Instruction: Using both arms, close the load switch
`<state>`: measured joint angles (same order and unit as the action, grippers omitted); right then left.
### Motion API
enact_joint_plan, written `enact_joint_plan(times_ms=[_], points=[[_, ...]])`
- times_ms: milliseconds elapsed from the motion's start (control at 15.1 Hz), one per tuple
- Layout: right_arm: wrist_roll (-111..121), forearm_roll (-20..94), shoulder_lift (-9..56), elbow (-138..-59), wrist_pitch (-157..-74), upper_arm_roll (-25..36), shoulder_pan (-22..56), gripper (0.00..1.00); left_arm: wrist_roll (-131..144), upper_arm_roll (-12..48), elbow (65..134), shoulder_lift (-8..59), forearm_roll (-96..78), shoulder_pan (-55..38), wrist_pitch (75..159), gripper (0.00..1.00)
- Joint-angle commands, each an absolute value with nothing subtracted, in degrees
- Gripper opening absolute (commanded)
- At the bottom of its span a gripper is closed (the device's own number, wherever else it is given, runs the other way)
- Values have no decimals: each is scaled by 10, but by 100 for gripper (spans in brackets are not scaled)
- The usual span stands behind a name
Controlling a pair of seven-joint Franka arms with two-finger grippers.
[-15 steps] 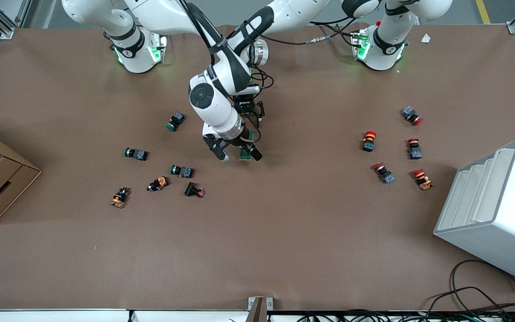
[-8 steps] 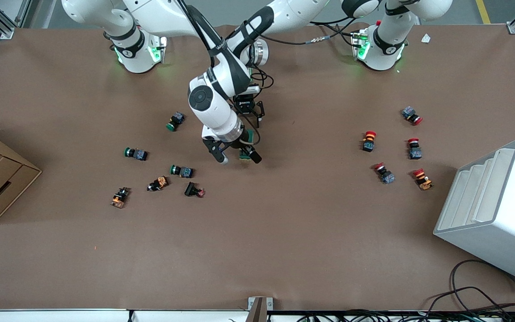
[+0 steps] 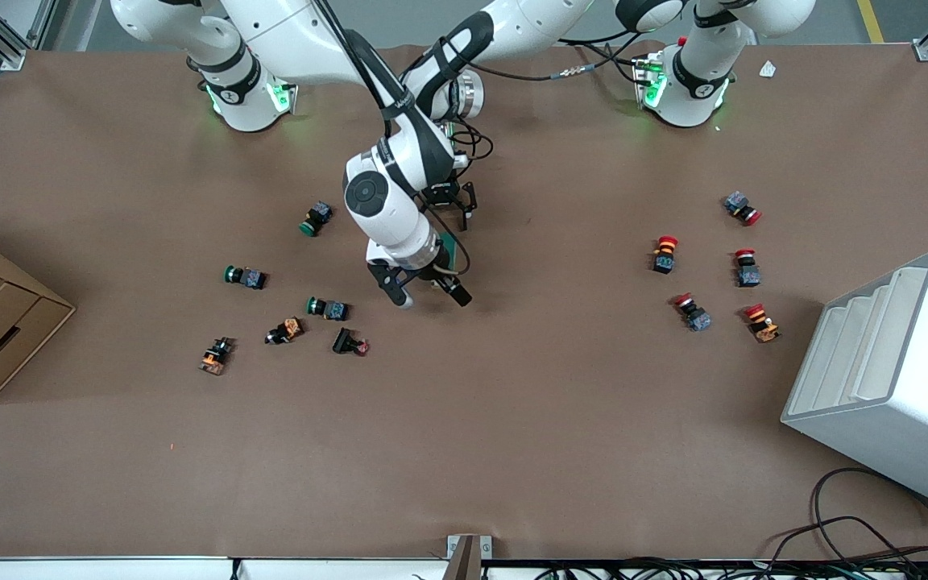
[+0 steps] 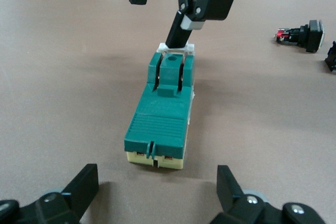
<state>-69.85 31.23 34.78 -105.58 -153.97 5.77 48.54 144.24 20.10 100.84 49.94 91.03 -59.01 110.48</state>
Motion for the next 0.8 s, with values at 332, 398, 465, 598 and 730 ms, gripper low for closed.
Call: enact_joint_plan(times_ms=[332, 398, 465, 598, 730], points=[[-666, 311, 373, -1026, -1540, 54, 459, 100, 1448, 197, 1000, 525, 912, -593, 1103, 99], [-666, 305, 371, -1022, -1529, 54, 451, 100, 1448, 197, 1000, 526, 912, -593, 1102, 99], [-665, 296, 369, -1016, -1508, 54, 443, 100, 1448, 198, 1000, 526, 912, -593, 1102, 99], [-652, 269, 362, -1001, -1451, 54, 412, 100, 1448, 198, 1000, 526, 912, -593, 1101, 99], [-609, 258, 332, -991, -1374, 54, 376, 100, 1448, 198, 1000, 526, 912, -593, 1101, 99]])
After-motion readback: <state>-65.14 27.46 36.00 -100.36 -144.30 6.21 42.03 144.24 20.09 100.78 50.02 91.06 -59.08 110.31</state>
